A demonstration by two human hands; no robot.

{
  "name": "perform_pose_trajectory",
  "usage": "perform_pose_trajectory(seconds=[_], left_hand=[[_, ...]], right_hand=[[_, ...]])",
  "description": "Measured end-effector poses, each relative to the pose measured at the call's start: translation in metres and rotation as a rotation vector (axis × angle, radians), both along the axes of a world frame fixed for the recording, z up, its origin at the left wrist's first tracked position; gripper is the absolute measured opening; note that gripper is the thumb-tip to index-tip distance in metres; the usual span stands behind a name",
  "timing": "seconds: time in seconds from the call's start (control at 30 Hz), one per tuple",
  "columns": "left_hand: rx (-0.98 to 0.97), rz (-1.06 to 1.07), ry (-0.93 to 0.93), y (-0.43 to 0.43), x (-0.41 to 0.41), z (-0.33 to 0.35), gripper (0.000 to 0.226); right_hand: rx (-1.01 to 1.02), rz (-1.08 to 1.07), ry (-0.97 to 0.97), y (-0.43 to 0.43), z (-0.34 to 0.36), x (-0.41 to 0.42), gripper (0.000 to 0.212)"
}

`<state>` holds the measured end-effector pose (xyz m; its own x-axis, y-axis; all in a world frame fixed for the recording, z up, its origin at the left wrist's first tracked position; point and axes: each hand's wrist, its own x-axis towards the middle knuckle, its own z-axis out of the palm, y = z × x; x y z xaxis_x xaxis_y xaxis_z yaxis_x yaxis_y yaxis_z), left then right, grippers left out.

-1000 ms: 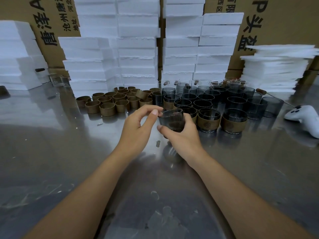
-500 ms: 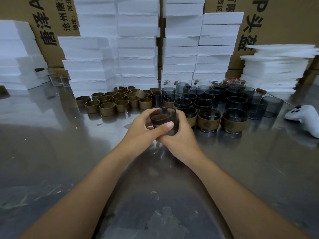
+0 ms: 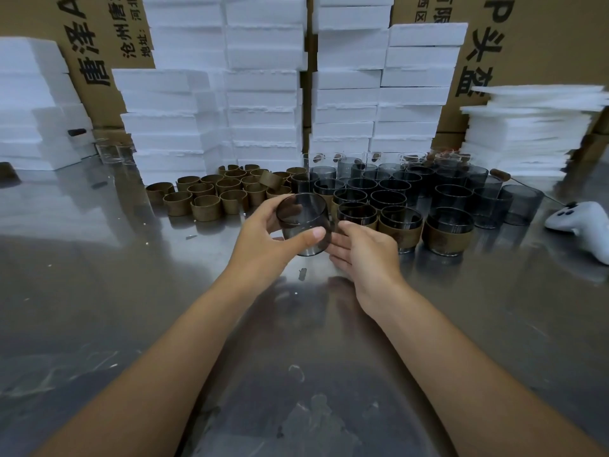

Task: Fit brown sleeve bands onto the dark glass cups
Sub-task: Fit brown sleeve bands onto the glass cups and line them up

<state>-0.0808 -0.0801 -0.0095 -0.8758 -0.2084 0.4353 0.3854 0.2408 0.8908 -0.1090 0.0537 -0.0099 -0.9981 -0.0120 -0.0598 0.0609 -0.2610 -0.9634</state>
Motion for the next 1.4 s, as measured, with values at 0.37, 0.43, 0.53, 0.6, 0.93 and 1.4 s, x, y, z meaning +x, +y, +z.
perform_pose_trajectory(seconds=[0.37,0.43,0.53,0.6,0.93,1.4], left_hand=[[-0.048,-0.044,-0.035,0.008,0.003,-0.003,0.051],[-0.028,-0.061,-0.028,0.01,0.004,-0.001,0.051],[0.009,-0.091,-0.012,0.01,0.004,-0.001,0.048],[0.026,-0.111,0.002,0.008,0.004,-0.002,0.045],[-0.06,-0.105,0.026,0.001,0.001,-0.001,0.053],[-0.136,-0.09,-0.011,0.002,0.003,-0.002,0.063]], right_hand=[[-0.291,0.211,-0.222,-0.007,0.008,0.01,0.037],[-0.328,0.271,-0.23,-0.009,0.009,0.01,0.044],[-0.362,0.332,-0.234,-0.009,0.007,0.01,0.044],[-0.365,0.37,-0.25,-0.009,0.006,0.011,0.045],[-0.228,0.485,-0.357,-0.005,0.005,0.013,0.07],[-0.314,0.214,-0.262,-0.002,0.01,0.01,0.036]])
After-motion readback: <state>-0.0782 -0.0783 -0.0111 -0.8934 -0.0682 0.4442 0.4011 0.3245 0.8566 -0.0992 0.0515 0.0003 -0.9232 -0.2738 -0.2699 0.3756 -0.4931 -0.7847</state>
